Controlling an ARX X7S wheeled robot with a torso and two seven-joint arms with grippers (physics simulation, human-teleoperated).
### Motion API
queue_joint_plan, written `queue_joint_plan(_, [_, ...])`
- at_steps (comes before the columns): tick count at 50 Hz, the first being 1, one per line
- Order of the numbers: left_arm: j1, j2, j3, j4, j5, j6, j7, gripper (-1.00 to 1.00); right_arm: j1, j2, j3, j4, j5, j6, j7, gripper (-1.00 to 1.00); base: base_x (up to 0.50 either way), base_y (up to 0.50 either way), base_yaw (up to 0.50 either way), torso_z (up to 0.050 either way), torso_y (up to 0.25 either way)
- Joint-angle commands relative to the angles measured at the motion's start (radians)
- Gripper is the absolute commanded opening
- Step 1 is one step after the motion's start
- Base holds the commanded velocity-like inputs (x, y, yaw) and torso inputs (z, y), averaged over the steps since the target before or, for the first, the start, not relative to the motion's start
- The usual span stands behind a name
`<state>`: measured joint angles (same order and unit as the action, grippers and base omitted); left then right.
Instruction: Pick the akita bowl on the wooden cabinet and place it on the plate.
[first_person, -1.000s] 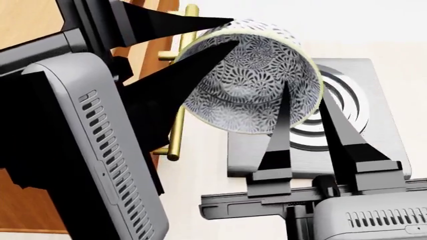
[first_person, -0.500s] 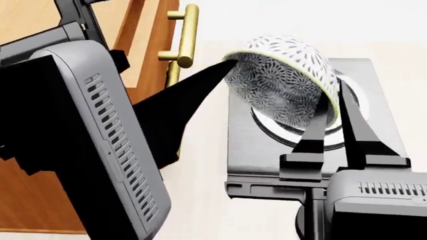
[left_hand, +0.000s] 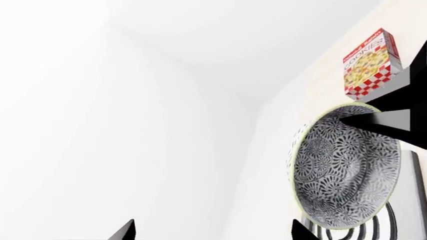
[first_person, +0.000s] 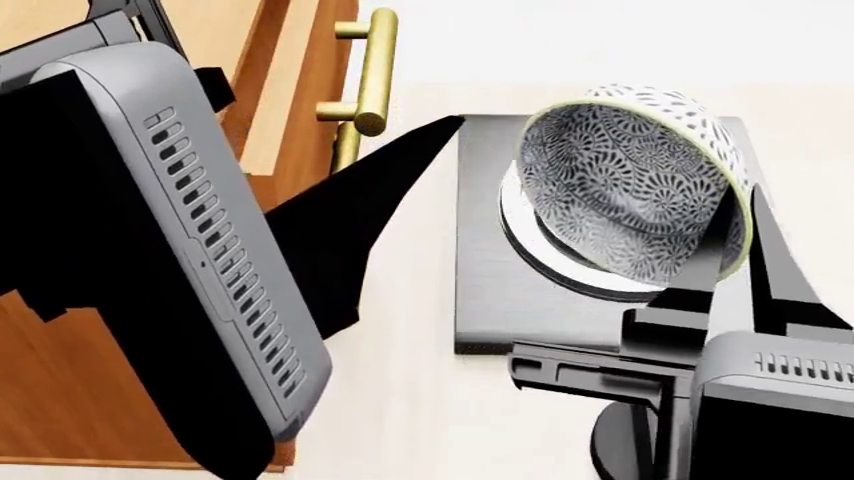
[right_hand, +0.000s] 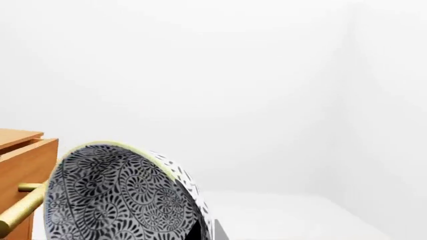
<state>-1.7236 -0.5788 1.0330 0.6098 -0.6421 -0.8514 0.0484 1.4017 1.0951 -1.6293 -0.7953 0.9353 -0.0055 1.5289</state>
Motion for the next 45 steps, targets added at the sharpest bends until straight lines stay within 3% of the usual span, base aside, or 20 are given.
queue_joint_plan(1, [-0.001,-0.003,-0.003,0.001,0.001,-0.002,-0.005,1.00,-0.023,0.061,0.039,-0.009,0.004,-0.022,0.017,-1.00,0.00,0.00,0.00,0.000,0.000])
queue_joint_plan(18, [0.000,0.003,-0.002,-0.006,0.003,0.000,-0.006,1.00,-0.125,0.167,0.125,-0.032,-0.012,-0.088,0.036,-1.00,0.00,0.00,0.00,0.001,0.001])
queue_joint_plan(29, [0.006,0.006,0.005,-0.011,0.014,0.008,-0.008,1.00,-0.294,0.223,0.280,-0.033,-0.018,-0.137,0.040,-1.00,0.00,0.00,0.00,0.000,0.000])
queue_joint_plan(32, [0.006,0.005,0.003,-0.010,0.012,0.008,-0.010,1.00,-0.386,0.226,0.396,-0.047,-0.028,-0.093,0.041,-1.00,0.00,0.00,0.00,0.000,0.000])
queue_joint_plan(37, [0.008,0.000,0.003,-0.008,0.012,0.007,-0.011,1.00,-0.467,0.246,0.473,-0.052,-0.044,-0.127,0.040,-1.00,0.00,0.00,0.00,0.000,0.000])
queue_joint_plan(45, [0.011,0.001,0.000,-0.007,0.007,0.005,-0.014,1.00,-0.810,0.235,0.876,-0.079,-0.067,-0.056,0.041,-1.00,0.00,0.00,0.00,0.000,0.000])
